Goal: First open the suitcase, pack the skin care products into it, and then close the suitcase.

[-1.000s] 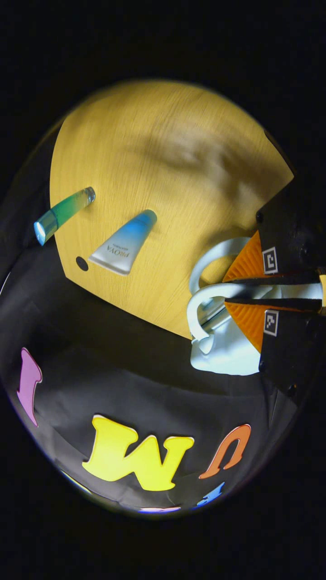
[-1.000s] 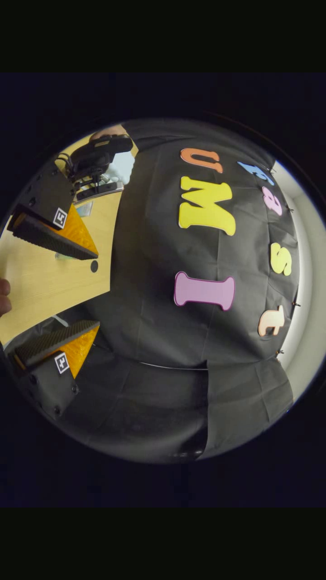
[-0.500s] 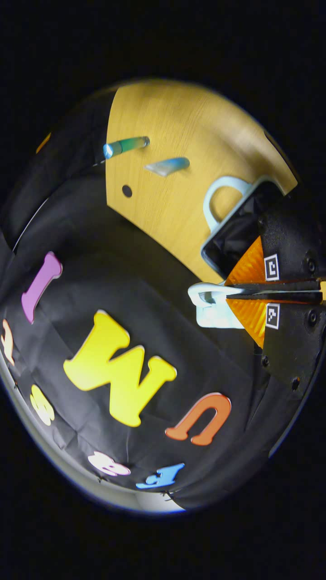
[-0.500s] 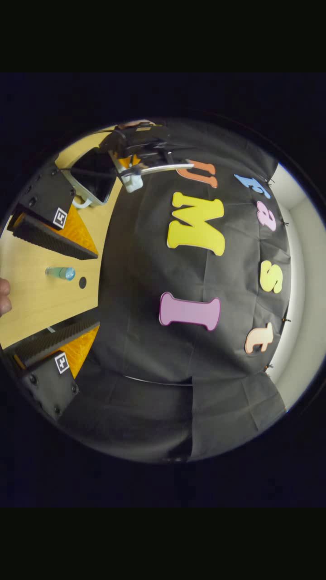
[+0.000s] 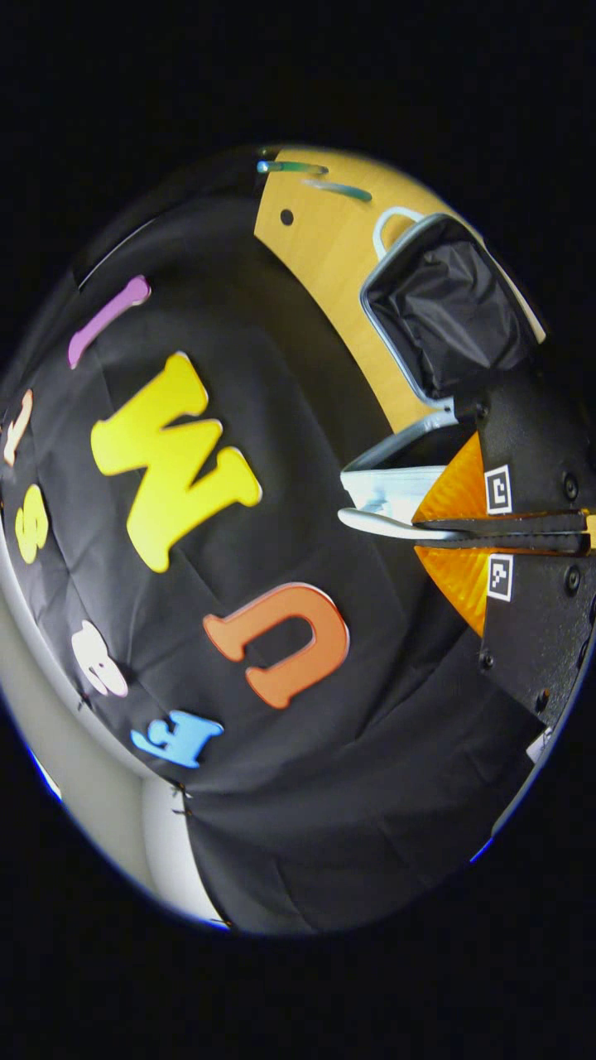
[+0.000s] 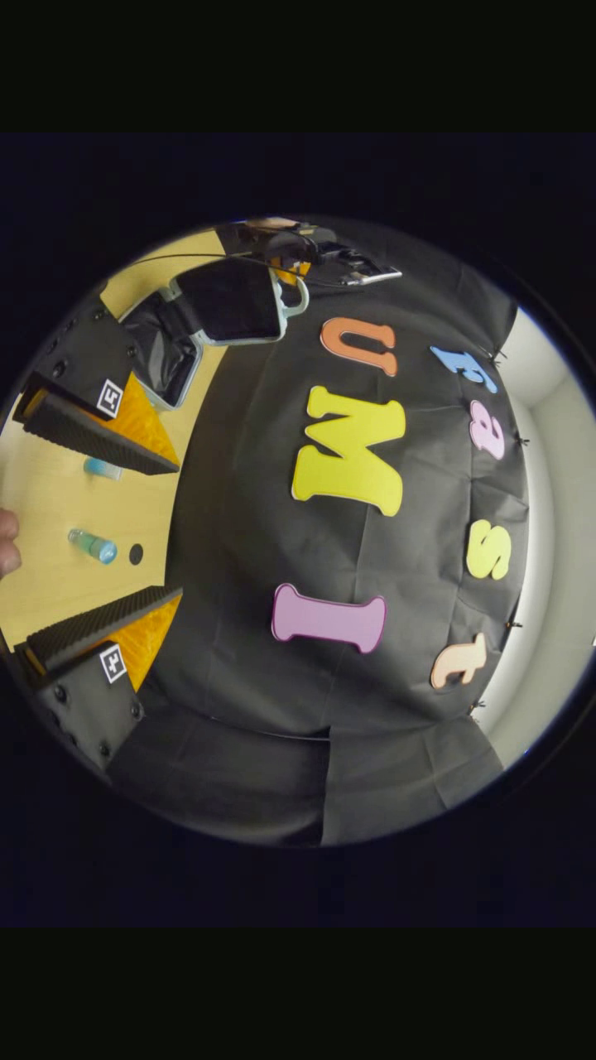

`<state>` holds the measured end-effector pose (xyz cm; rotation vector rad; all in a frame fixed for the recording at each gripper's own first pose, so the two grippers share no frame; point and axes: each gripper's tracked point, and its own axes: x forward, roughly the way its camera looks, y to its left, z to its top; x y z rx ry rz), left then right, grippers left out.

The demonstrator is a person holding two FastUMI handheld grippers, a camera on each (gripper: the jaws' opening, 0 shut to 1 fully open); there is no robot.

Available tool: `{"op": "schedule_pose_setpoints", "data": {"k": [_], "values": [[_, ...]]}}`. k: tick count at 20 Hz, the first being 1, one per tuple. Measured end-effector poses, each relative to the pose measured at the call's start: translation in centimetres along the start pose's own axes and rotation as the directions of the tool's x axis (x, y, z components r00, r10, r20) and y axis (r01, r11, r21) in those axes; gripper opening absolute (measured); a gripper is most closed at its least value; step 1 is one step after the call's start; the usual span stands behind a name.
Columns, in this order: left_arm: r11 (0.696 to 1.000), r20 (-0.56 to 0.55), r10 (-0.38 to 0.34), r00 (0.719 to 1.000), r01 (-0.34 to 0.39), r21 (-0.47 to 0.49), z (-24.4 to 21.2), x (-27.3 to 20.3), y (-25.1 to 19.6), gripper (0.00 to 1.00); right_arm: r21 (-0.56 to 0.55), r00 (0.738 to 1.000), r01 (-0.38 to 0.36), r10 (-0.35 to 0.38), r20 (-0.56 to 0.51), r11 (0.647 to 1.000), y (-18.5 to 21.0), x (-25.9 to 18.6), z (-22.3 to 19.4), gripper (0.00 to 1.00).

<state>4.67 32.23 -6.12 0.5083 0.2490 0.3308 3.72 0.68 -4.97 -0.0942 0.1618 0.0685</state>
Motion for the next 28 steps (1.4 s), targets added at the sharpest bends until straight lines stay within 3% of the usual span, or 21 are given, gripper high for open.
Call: {"op": "schedule_pose_setpoints", "data": {"k": [6, 8, 11, 12, 14, 19, 21, 22, 23, 25, 26, 27, 28], "values": [[0.969, -0.103, 0.002, 0.995, -0.027, -0.246, -8.0, 5.7, 5.9, 0.05, -0.063, 0.999, -0.039, 0.038, -0.022, 0.997, 3.4, 1.6, 0.4, 0.80], [0.928, -0.165, -0.026, 0.986, -0.037, -0.371, -11.5, 7.9, 6.6, 0.06, -0.078, 0.998, -0.047, 0.045, -0.035, 0.996, 4.4, 2.2, 0.3, 0.80], [0.830, -0.226, -0.101, 0.969, -0.043, -0.557, -16.3, 9.7, 7.7, 0.07, -0.086, 0.997, -0.058, 0.053, -0.057, 0.995, 5.5, 2.8, -0.1, 0.80], [0.811, -0.248, -0.129, 0.960, -0.042, -0.583, -17.8, 10.0, 7.5, 0.08, -0.090, 0.996, -0.061, 0.056, -0.065, 0.994, 5.9, 2.9, -0.3, 0.80], [0.817, -0.302, -0.157, 0.940, -0.048, -0.574, -19.5, 10.2, 6.2, 0.08, -0.110, 0.995, -0.067, 0.059, -0.081, 0.992, 6.4, 3.3, -0.8, 0.80], [0.784, -0.319, -0.228, 0.920, -0.021, -0.620, -22.1, 11.3, 4.8, 0.09, -0.116, 0.993, -0.077, 0.066, -0.096, 0.990, 7.7, 3.9, -1.2, 0.80], [0.788, -0.334, -0.235, 0.913, -0.022, -0.616, -22.7, 11.2, 4.5, 0.12, -0.117, 0.992, -0.080, 0.068, -0.108, 0.990, 8.0, 4.1, -1.7, 0.80], [0.803, -0.338, -0.214, 0.916, -0.033, -0.595, -23.0, 11.6, 4.9, 0.07, -0.114, 0.991, -0.079, 0.066, -0.113, 0.990, 8.1, 4.1, -1.8, 0.80], [0.816, -0.338, -0.204, 0.919, -0.030, -0.577, -23.0, 11.5, 5.2, 0.23, -0.109, 0.991, -0.077, 0.065, -0.114, 0.991, 8.0, 4.2, -1.9, 0.80], [0.835, -0.347, -0.188, 0.919, -0.036, -0.549, -22.6, 11.3, 5.9, 0.40, -0.107, 0.992, -0.077, 0.065, -0.109, 0.991, 8.0, 4.2, -1.7, 0.80], [0.829, -0.330, -0.173, 0.928, -0.043, -0.557, -21.7, 11.1, 6.3, 0.48, -0.106, 0.992, -0.076, 0.065, -0.105, 0.991, 7.9, 4.2, -1.7, 0.80], [0.814, -0.305, -0.163, 0.938, -0.047, -0.579, -20.4, 10.6, 6.5, 0.48, -0.099, 0.993, -0.073, 0.063, -0.104, 0.992, 7.6, 4.2, -1.7, 0.80], [0.807, -0.287, -0.146, 0.947, -0.053, -0.587, -18.9, 10.0, 6.8, 0.66, -0.085, 0.992, -0.069, 0.059, -0.107, 0.994, 7.3, 4.2, -1.9, 0.80]]}}
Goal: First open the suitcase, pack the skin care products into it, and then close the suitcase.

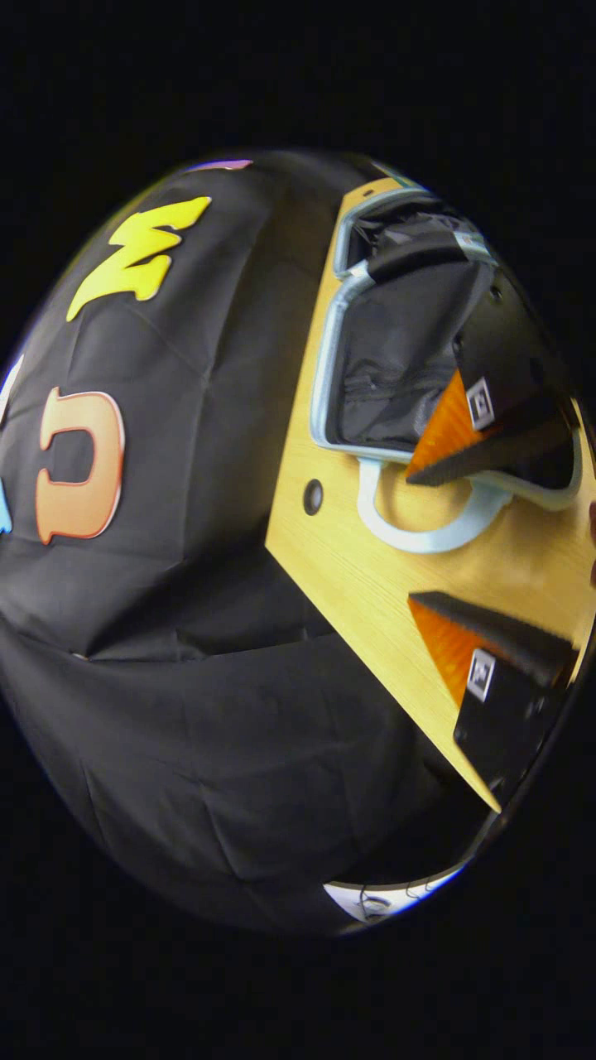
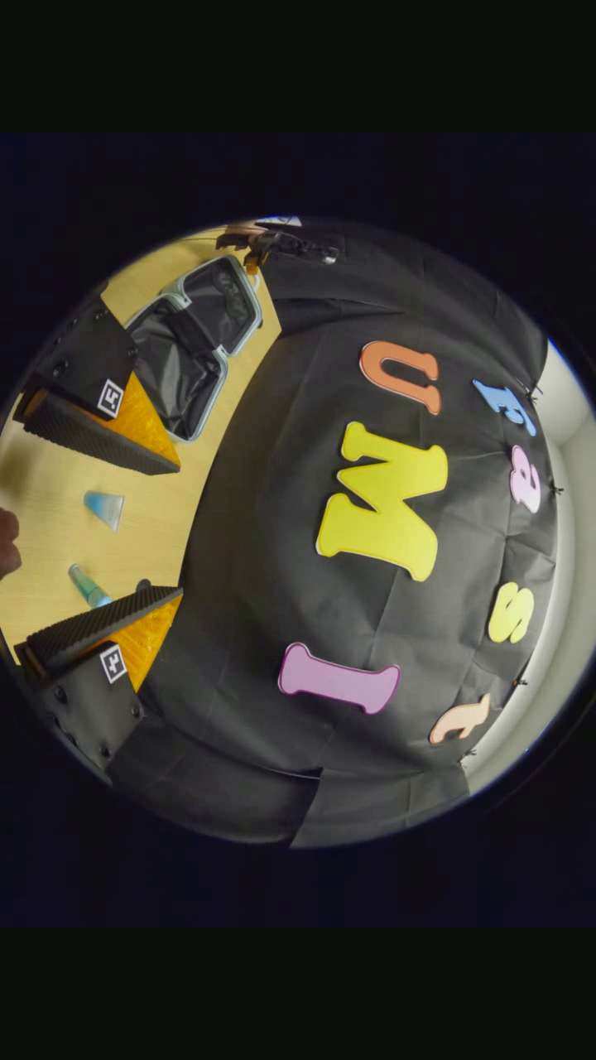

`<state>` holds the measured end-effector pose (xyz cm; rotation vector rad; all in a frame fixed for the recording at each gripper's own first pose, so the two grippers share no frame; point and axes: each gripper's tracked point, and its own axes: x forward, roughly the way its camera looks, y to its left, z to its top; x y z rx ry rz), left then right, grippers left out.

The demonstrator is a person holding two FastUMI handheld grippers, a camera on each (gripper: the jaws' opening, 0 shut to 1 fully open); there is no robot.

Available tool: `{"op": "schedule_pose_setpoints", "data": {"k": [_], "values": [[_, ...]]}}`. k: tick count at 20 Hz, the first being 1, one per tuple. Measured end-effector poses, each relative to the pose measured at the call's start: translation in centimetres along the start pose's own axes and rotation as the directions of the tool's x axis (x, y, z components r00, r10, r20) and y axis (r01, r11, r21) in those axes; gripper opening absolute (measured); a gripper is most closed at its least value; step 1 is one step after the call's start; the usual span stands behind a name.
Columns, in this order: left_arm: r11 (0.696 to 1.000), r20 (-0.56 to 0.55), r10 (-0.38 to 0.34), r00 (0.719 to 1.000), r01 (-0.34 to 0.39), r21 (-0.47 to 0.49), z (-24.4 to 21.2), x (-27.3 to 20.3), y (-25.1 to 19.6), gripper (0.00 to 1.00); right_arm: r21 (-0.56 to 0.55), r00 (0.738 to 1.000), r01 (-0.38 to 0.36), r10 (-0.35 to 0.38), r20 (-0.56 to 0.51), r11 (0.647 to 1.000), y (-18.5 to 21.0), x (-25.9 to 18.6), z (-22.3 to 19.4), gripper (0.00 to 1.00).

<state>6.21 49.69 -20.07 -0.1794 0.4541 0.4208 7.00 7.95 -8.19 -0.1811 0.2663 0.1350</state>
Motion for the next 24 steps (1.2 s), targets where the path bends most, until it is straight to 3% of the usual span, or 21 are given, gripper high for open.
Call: {"op": "schedule_pose_setpoints", "data": {"k": [2, 7, 11, 15, 18, 24], "values": [[1.000, 0.044, 0.003, 0.999, -0.004, 0.025, 1.6, -2.3, -2.1, 1.00, 0.041, 1.000, 0.006, -0.005, -0.013, 0.999, -0.5, 0.1, -0.6, 0.80], [0.994, 0.195, -0.043, 0.980, 0.022, 0.106, 7.5, -9.9, -10.5, 0.99, 0.091, 1.000, 0.008, -0.008, 0.006, 0.996, -2.0, -0.6, -1.1, 0.80], [0.984, 0.308, -0.085, 0.948, 0.031, 0.175, 10.7, -16.1, -18.5, 0.99, 0.113, 1.000, 0.008, -0.011, 0.024, 0.994, -4.4, -1.7, -1.8, 0.80], [0.979, 0.340, -0.133, 0.931, 0.069, 0.194, 9.3, -21.1, -26.2, 0.99, 0.149, 0.999, 0.036, -0.037, 0.003, 0.988, -7.7, -3.0, -3.8, 0.80], [0.970, 0.312, -0.203, 0.928, 0.147, 0.194, 6.7, -23.9, -32.7, 0.99, 0.157, 0.999, 0.049, -0.047, -0.018, 0.986, -9.9, -3.6, -5.6, 0.80], [0.889, 0.234, -0.418, 0.878, 0.343, 0.303, 0.7, -26.4, -44.7, 0.99, 0.151, 0.996, 0.065, -0.054, -0.075, 0.986, -14.0, -4.2, -9.3, 0.80]]}}
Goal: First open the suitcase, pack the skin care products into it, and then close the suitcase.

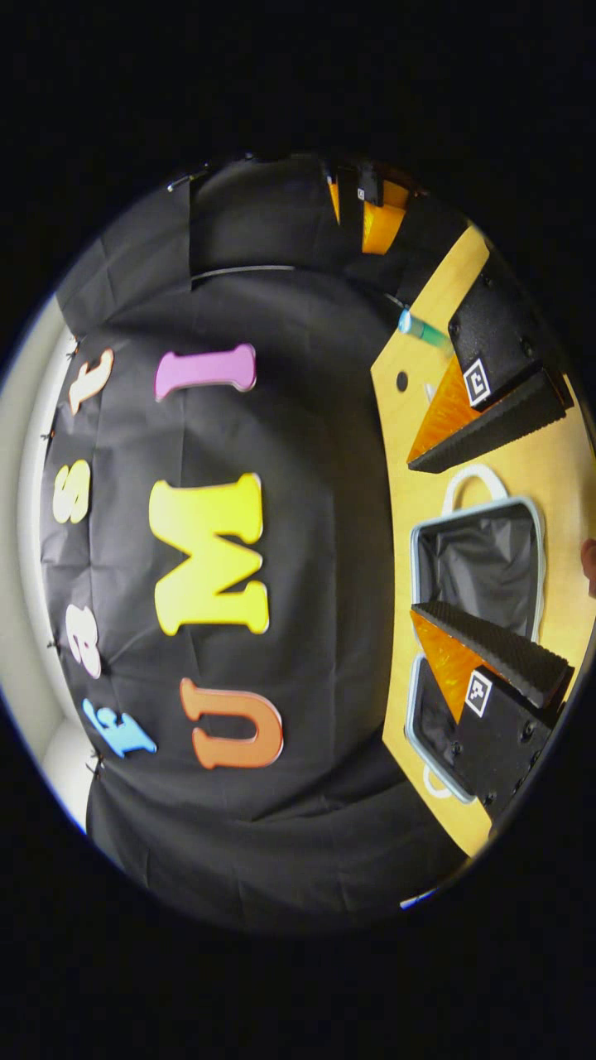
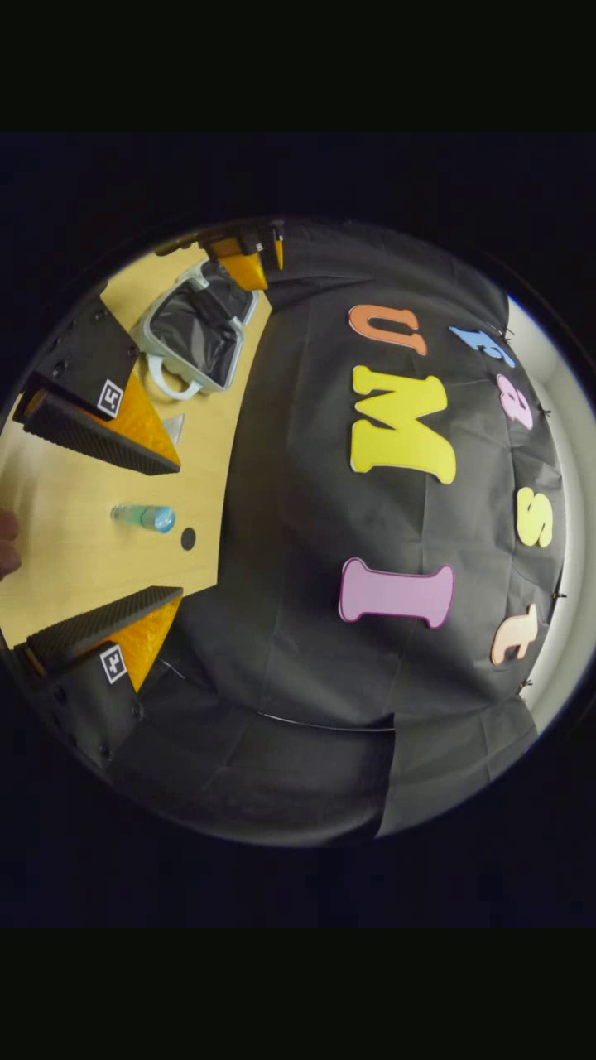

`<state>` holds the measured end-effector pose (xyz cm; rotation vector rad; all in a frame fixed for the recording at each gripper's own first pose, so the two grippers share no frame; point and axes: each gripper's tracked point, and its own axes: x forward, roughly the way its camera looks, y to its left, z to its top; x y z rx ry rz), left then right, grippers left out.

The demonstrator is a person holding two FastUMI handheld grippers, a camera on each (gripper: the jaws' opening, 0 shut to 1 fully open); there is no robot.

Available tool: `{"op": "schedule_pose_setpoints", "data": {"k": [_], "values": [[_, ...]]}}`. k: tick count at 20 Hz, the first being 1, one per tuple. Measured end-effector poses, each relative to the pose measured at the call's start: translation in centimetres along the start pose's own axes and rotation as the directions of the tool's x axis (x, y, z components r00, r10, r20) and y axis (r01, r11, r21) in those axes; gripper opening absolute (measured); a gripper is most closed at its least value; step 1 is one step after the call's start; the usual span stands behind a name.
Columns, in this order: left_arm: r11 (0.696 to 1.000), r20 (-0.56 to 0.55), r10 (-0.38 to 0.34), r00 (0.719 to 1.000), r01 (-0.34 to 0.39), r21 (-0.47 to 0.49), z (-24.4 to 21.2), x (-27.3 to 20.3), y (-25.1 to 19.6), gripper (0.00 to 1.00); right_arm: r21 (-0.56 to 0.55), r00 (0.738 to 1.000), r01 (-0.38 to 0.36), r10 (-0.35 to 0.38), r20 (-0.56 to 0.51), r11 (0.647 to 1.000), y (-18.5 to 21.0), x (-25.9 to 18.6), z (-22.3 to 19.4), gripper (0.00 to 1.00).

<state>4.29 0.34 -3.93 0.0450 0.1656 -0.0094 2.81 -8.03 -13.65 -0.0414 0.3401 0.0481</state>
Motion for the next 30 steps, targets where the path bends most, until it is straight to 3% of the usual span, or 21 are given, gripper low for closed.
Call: {"op": "schedule_pose_setpoints", "data": {"k": [4, 9, 18, 30], "values": [[0.993, -0.050, -0.120, 0.991, 0.120, -0.002, -2.5, 1.4, -5.8, 0.99, -0.007, 1.000, 0.010, -0.010, -0.022, 1.000, -2.7, -0.4, -1.8, 0.80], [0.967, -0.128, -0.253, 0.959, 0.252, -0.024, -7.5, 4.7, -11.8, 1.00, -0.016, 0.996, 0.044, -0.045, -0.071, 0.999, -5.9, -1.3, -4.3, 0.80], [0.959, -0.283, -0.283, 0.917, 0.279, -0.056, -16.9, 11.7, -12.9, 1.00, -0.007, 0.980, 0.110, -0.109, -0.166, 0.994, -8.7, -2.0, -7.8, 0.80], [0.944, -0.373, -0.324, 0.869, 0.321, -0.073, -20.4, 15.9, -14.8, 1.00, 0.015, 0.968, 0.136, -0.130, -0.214, 0.991, -9.3, -1.8, -9.0, 0.80]]}}
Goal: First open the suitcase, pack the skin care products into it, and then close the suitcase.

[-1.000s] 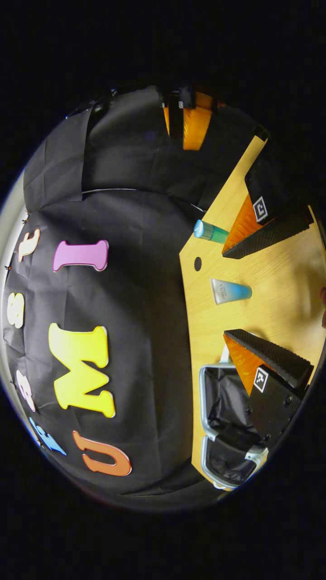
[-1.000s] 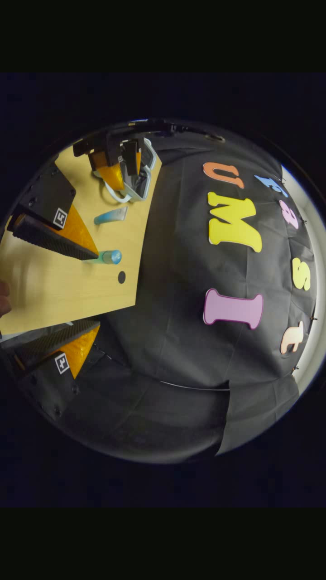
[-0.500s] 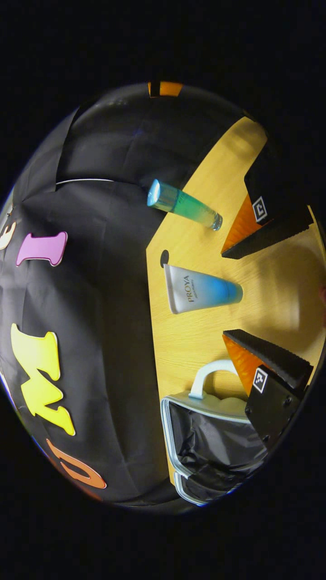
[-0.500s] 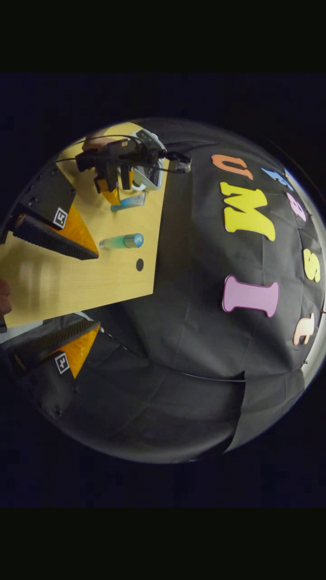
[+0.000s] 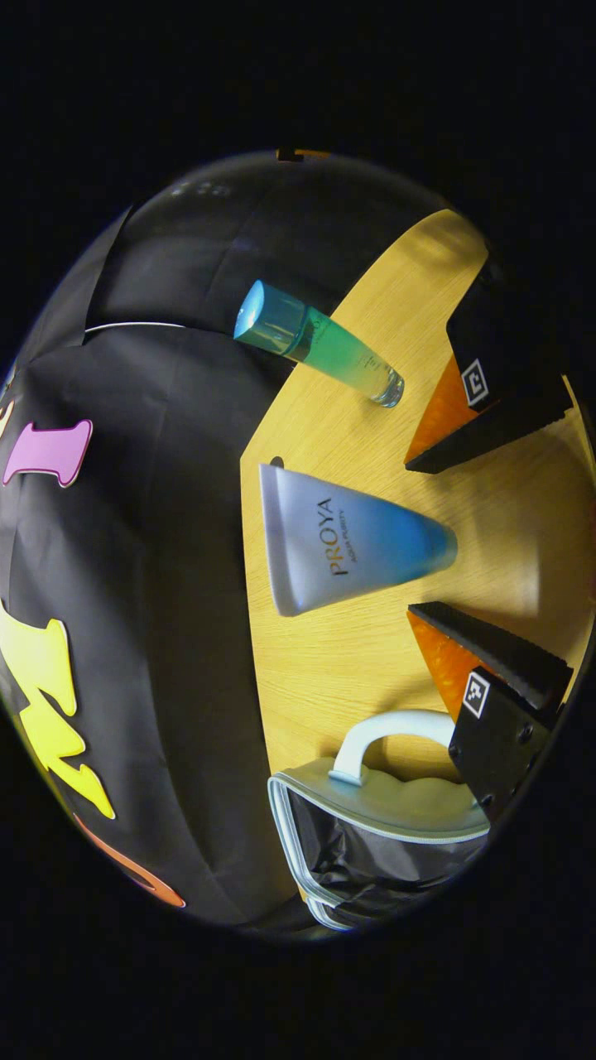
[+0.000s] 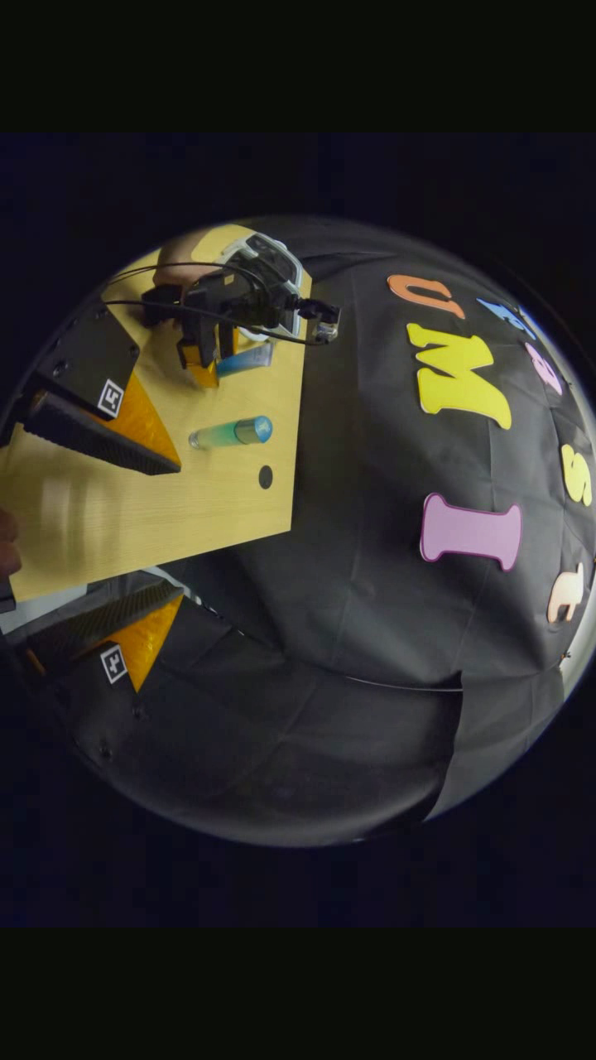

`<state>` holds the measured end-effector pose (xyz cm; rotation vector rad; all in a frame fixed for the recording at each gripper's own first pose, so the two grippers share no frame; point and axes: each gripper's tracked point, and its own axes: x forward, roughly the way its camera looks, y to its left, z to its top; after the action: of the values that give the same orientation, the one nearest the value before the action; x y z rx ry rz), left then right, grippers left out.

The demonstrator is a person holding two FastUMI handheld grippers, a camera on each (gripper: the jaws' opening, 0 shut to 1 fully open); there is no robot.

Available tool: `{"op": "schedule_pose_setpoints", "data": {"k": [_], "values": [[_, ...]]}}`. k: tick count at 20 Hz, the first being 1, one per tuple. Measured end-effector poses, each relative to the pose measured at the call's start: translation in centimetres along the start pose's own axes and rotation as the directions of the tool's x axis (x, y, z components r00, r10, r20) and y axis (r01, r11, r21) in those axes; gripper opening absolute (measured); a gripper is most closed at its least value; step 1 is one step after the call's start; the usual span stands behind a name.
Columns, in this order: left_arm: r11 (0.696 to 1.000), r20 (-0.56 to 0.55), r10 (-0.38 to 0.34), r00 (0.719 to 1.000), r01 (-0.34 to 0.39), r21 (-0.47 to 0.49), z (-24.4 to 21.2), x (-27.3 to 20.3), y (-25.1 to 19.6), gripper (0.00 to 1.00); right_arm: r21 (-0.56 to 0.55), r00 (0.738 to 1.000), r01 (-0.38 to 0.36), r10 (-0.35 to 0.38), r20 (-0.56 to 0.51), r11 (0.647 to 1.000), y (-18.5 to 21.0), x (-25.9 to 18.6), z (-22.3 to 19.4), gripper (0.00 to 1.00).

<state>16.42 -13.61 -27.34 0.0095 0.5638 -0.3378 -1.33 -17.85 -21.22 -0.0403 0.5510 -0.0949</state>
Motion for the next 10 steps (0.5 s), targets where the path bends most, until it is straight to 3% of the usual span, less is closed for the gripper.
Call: {"op": "schedule_pose_setpoints", "data": {"k": [2, 3, 4, 8, 9, 10], "values": [[1.000, -0.010, -0.013, 1.000, 0.014, 0.012, -0.02, 0.47, -0.15, 0.95, 0.001, 1.000, 0.003, -0.003, -0.002, 1.000, -0.02, 0.04, -0.15, 0.80], [1.000, -0.013, -0.018, 1.000, 0.018, 0.021, -0.05, 0.51, -0.19, 1.00, 0.004, 1.000, 0.002, -0.002, -0.004, 1.000, 0.00, 0.04, -0.24, 0.80], [0.999, -0.016, -0.020, 1.000, 0.020, 0.027, -0.06, 0.49, -0.20, 0.86, 0.007, 1.000, 0.002, -0.002, -0.006, 1.000, 0.14, 0.01, -0.25, 0.80], [0.999, -0.028, -0.012, 1.000, 0.013, 0.031, -0.25, 0.25, 0.19, 0.59, 0.007, 1.000, -0.002, 0.002, 0.003, 1.000, 0.30, -0.14, -0.18, 0.80], [0.999, -0.032, -0.011, 0.999, 0.012, 0.031, -0.44, 0.51, 0.16, 0.47, 0.006, 1.000, -0.005, 0.005, 0.003, 1.000, 0.38, -0.15, -0.25, 0.80], [0.999, -0.036, -0.010, 0.999, 0.011, 0.033, -0.45, 0.37, 0.27, 0.52, 0.005, 1.000, -0.009, 0.008, 0.003, 1.000, 0.48, -0.04, -0.34, 0.80]]}}
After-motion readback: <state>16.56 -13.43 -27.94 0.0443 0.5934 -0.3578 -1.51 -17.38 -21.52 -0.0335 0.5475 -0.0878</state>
